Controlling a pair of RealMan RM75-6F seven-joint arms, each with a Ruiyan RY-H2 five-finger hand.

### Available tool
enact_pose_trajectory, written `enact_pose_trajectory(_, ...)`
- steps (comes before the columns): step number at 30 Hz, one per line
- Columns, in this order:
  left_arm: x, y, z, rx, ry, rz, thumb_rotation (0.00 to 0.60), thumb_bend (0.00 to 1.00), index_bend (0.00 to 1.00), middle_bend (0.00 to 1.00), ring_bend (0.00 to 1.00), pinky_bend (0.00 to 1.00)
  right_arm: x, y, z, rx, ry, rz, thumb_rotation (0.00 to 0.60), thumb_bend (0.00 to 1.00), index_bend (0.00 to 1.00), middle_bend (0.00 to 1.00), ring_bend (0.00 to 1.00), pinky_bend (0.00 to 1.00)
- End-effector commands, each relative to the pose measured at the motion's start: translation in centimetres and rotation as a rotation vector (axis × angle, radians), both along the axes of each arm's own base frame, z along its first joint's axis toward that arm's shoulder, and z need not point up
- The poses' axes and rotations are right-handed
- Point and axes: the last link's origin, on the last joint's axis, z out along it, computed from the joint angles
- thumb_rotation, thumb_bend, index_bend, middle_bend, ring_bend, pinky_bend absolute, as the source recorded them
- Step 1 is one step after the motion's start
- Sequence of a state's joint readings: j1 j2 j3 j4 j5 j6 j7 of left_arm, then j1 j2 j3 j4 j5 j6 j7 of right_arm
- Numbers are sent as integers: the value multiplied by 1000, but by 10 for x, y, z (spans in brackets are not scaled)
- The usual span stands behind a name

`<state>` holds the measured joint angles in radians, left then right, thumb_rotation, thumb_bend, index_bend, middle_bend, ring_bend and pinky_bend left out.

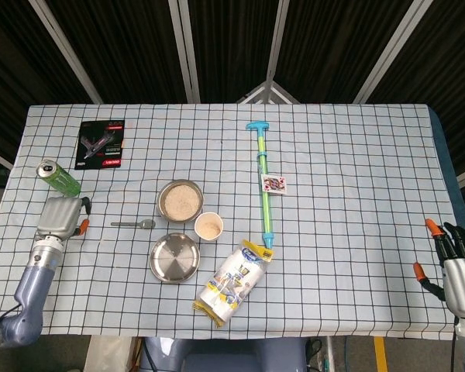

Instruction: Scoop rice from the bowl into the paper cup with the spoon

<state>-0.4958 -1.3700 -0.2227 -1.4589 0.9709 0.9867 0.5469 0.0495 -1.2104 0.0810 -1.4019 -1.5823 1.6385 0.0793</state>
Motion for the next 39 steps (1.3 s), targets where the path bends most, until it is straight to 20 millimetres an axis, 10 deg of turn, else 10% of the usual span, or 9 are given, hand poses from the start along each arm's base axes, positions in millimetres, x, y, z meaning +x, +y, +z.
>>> enact_pose_trajectory(1, 6, 8, -16, -29, 17, 5, 600, 417, 481, 1000, 1000, 1000, 1, 0, 0, -3, 0, 1, 600, 383, 68, 219, 133, 137)
enact_pose_trajectory(39, 23, 17, -74, -104, 53, 39, 600, 420, 467, 1000, 1000, 1000, 2, 1, -1, -8, -7, 0, 600, 383, 68, 219, 133, 137)
